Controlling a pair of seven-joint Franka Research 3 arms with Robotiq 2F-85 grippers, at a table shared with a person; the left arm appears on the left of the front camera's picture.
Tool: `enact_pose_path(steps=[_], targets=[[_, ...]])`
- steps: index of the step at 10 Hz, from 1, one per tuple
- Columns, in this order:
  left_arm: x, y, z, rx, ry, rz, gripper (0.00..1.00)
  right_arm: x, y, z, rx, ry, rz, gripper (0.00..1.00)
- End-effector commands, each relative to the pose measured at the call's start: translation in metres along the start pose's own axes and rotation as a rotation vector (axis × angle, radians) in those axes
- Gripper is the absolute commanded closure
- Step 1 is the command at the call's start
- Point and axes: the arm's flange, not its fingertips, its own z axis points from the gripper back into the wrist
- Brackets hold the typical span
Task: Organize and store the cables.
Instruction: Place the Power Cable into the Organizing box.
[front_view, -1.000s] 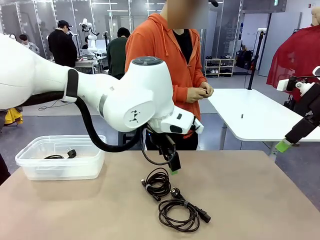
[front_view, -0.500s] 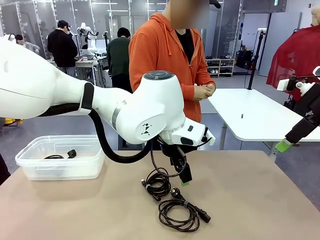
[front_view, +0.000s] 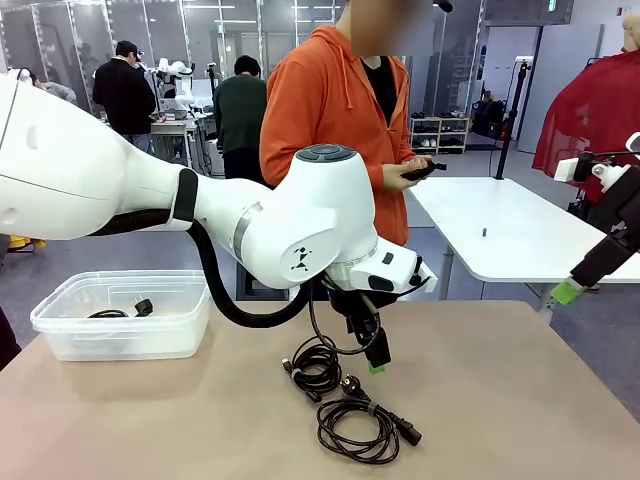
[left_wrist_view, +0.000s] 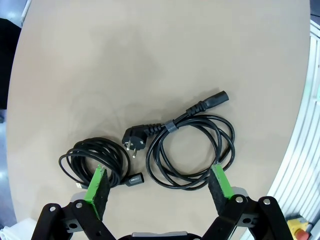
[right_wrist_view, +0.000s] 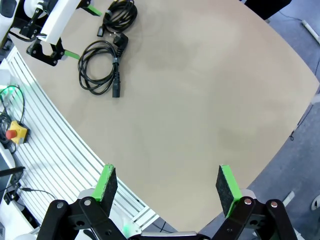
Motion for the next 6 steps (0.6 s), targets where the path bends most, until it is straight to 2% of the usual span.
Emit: enact_pose_path(steps=[1,6], targets=[[0.0052,0.0,-0.0007,-0.002,0.014,-0.012,0.0,-0.0003,0.0003,0.0015,-0.006,0.01,0.003,0.0],[0.0027,-0.0006,-0.0017,0.001,0.016,0.005,0.0,-0.0003,0.0003,0.0015,-0.006,0.01,0.003,0.0]])
